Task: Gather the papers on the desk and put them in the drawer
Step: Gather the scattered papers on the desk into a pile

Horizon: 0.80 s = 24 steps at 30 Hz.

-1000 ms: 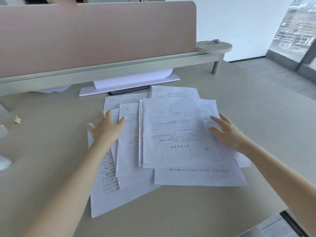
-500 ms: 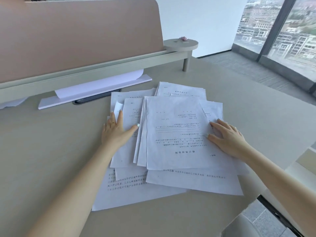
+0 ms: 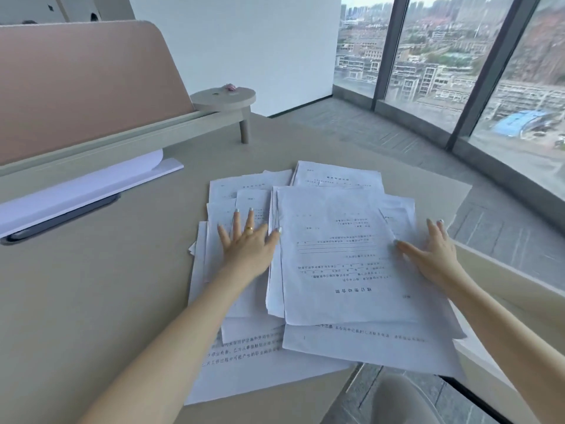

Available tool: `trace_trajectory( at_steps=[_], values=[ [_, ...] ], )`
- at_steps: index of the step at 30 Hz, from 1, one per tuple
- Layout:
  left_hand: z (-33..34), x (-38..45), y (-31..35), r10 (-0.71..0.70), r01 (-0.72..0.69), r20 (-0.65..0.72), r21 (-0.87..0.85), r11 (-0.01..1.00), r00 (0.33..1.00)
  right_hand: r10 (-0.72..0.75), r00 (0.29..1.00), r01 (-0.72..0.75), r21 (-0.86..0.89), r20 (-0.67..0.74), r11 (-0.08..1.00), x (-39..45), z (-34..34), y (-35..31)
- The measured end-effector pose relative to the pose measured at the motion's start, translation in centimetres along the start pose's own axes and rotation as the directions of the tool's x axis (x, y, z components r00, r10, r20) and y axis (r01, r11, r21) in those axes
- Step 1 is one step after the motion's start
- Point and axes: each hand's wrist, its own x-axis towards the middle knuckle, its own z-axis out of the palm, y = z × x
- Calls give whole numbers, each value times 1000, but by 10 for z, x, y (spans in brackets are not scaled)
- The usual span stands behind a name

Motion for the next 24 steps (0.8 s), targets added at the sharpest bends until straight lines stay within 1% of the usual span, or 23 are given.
trace_trajectory(
  at_steps=[1, 2, 3, 4, 5, 6, 8, 10, 11, 15, 18, 20, 21, 24],
  values=[
    [0, 3, 13, 19, -17, 45, -45, 999, 999, 60, 998, -61, 119, 7, 991, -1, -5, 6],
    [0, 5, 25, 33, -25, 90, -91, 996, 995, 141, 989, -150, 260, 52, 954, -1, -10, 11],
    [0, 9, 37, 41, -23, 137, -134, 991, 990, 213, 967, -252, 399, 139, 882, -3, -15, 14],
    [-1, 11, 49, 47, -17, 175, -169, 985, 984, 243, 939, -337, 510, 244, 791, -5, -21, 16],
    [0, 16, 58, 53, -13, 201, -196, 981, 978, 240, 913, -395, 571, 329, 720, -7, -27, 16],
    [-1, 19, 68, 55, -6, 215, -223, 975, 975, 222, 901, -416, 600, 372, 683, -10, -31, 16],
    [-3, 20, 85, 58, 18, 217, -331, 944, 974, 188, 901, -405, 601, 392, 689, -13, -37, 17],
    [-5, 15, 101, 109, 8, 229, -458, 889, 967, 151, 915, -360, 589, 374, 723, -15, -40, 18],
    [-5, 13, 108, 139, -9, 227, -493, 870, 964, 144, 922, -342, 583, 359, 737, -17, -42, 19],
    [-2, 5, 126, 182, -58, 162, -572, 819, 970, 140, 951, -281, 588, 275, 758, -21, -53, 25],
    [-7, -4, 126, 196, -69, 113, -677, 732, 974, 95, 981, -177, 574, 170, 800, -28, -65, 18],
    [-19, -11, 117, 168, -74, 53, -738, 670, 984, 46, 992, -103, 560, 114, 822, -29, -70, 6],
    [-26, -13, 109, 135, -68, 27, -757, 649, 990, 18, 993, -81, 578, 114, 812, -28, -70, -2],
    [-48, -18, 74, 30, -28, -11, -774, 633, 999, -56, 977, -96, 662, 205, 743, -25, -57, -27]
  ],
)
